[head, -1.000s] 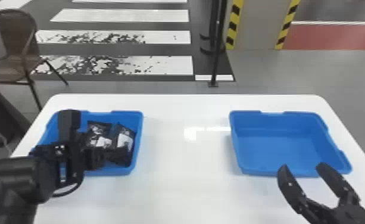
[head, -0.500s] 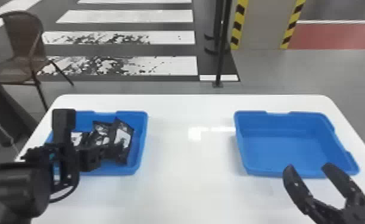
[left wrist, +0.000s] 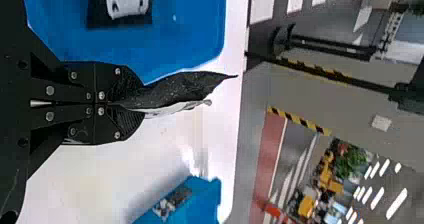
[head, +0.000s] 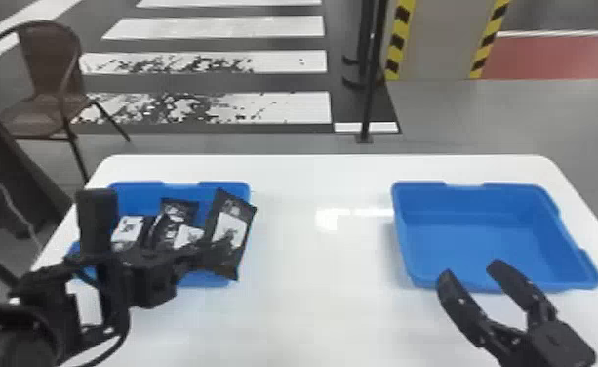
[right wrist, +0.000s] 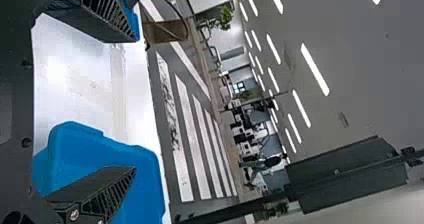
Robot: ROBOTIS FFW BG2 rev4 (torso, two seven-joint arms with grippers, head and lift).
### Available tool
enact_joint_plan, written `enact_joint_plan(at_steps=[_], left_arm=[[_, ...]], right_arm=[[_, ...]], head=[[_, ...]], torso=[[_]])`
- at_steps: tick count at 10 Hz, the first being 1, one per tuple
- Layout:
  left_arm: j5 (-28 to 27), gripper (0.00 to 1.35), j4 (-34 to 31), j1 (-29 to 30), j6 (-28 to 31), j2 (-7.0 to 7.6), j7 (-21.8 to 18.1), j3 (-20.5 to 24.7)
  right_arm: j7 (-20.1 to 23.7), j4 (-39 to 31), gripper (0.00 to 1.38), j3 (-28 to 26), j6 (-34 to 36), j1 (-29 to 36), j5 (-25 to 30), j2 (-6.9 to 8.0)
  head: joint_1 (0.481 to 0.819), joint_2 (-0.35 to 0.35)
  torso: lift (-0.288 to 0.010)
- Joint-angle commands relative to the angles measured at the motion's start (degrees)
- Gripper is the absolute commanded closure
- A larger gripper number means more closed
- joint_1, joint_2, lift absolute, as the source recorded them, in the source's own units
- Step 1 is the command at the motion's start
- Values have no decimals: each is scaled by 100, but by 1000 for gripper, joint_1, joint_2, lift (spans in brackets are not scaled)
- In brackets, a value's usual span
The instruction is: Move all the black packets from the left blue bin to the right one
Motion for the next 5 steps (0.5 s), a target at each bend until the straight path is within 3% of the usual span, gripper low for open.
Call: enact_joint_plan(at_steps=[1, 3, 5], left_arm=[[524, 1170, 206, 55, -544, 122, -198, -327], [1026, 1170, 824, -100, -1079, 210, -664, -761], [1358, 1170, 1232, -311, -1107, 254, -1103, -1001]], right_arm=[[46, 81, 105, 129, 248, -176, -246, -14], [160, 95, 107, 209, 726, -373, -451, -85], [213, 236, 101, 358, 979, -598, -691, -181]], head=[[695, 15], [695, -32], [695, -78]], torso=[[-140], [-140], [-140]])
